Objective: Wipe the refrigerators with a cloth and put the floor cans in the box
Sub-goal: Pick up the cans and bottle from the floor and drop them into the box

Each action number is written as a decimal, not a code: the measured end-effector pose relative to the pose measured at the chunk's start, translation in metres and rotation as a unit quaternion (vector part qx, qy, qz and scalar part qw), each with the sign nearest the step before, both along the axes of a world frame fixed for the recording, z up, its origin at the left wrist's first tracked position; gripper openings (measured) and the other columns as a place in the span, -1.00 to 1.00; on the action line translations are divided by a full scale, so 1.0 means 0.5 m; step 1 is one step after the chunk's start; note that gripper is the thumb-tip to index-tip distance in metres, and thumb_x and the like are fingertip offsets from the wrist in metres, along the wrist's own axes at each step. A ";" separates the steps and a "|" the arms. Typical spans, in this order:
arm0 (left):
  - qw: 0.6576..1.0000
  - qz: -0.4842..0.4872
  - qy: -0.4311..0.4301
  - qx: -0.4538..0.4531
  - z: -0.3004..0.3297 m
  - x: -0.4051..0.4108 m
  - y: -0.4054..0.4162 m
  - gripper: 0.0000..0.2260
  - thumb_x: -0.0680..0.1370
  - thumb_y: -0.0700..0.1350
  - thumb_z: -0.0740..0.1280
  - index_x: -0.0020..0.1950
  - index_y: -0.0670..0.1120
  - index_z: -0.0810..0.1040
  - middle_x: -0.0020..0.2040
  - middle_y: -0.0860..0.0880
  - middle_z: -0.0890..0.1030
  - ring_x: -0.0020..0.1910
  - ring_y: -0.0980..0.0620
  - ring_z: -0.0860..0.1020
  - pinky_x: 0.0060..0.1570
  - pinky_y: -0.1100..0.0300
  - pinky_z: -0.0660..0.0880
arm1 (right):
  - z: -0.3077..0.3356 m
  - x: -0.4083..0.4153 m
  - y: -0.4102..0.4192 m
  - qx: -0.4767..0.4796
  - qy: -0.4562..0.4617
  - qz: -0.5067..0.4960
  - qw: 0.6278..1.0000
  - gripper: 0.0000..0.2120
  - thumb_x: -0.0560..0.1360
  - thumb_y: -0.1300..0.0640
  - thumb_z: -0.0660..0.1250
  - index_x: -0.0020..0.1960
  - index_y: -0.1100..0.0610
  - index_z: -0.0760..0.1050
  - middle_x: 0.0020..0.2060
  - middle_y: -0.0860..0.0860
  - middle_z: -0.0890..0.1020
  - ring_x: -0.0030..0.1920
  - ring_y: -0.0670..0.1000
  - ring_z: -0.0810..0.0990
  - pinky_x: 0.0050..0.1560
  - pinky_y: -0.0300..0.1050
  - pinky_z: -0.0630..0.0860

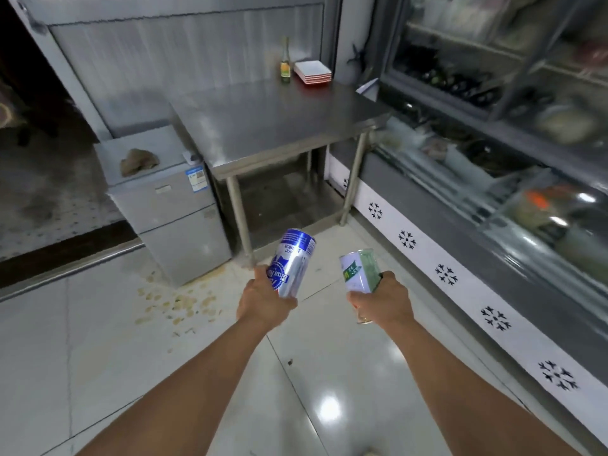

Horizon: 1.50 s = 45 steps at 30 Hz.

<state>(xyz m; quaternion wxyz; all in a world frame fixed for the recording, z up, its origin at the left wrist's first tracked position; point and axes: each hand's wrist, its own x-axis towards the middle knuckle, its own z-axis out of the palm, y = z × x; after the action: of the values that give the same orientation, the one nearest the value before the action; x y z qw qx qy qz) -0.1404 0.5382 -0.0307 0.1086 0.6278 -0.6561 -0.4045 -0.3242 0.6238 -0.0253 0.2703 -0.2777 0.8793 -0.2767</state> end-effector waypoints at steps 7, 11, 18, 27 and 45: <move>0.993 -0.117 0.027 -0.006 0.049 -0.140 0.149 -0.29 0.32 -0.03 0.53 0.35 -0.01 0.23 0.15 -0.08 0.51 0.00 -0.10 0.60 -0.02 -0.04 0.60 | 0.034 -0.078 0.224 -0.015 0.000 -0.087 0.996 -0.55 0.28 0.03 0.45 0.05 0.22 0.40 -0.08 0.08 0.59 -0.14 0.04 0.59 -0.16 -0.12 0.56; 0.984 -0.175 0.037 -0.017 0.069 -0.234 0.276 -0.30 0.32 -0.04 0.52 0.34 0.00 0.22 0.15 -0.10 0.50 -0.01 -0.10 0.59 0.01 -0.03 0.60 | 0.038 -0.135 0.383 -0.024 -0.009 -0.132 0.991 -0.56 0.28 0.01 0.42 0.06 0.23 0.47 -0.07 0.11 0.62 -0.09 0.06 0.62 -0.12 -0.10 0.59; 0.965 -0.257 0.044 -0.009 0.082 -0.382 0.598 -0.32 0.31 -0.07 0.52 0.32 0.01 0.24 0.13 -0.09 0.51 -0.07 -0.10 0.61 -0.07 -0.03 0.62 | 0.040 -0.234 0.741 -0.045 0.000 -0.238 0.970 -0.58 0.30 0.01 0.50 -0.07 0.10 0.31 -0.24 -0.03 0.51 -0.41 -0.13 0.45 -0.45 -0.27 0.35; 0.917 -0.390 0.086 0.025 0.108 -0.584 1.047 -0.42 0.30 -0.11 0.51 0.22 0.01 0.31 -0.03 -0.04 0.57 -0.24 -0.10 0.66 -0.22 0.00 0.64 | 0.061 -0.340 1.235 -0.025 0.011 -0.382 0.924 -0.41 0.29 -0.05 0.51 0.17 0.21 0.37 0.05 0.12 0.55 0.04 0.14 0.56 -0.06 -0.06 0.51; 0.787 -0.611 0.087 0.026 0.093 -1.080 1.585 -0.45 0.26 -0.11 0.52 0.16 0.00 0.35 0.02 -0.04 0.57 -0.11 -0.14 0.62 -0.09 -0.06 0.61 | 0.082 -0.634 1.821 0.006 0.031 -0.620 0.784 -0.38 0.28 -0.05 0.50 0.19 0.22 0.37 0.10 0.14 0.54 0.06 0.14 0.54 -0.09 -0.09 0.46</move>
<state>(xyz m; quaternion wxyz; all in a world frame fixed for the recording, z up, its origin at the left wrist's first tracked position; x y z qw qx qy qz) -0.6803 1.3309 0.0160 -0.1207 0.0607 -0.8796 -0.4561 -0.6413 1.5342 0.0158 0.0143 0.3209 0.8714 -0.3709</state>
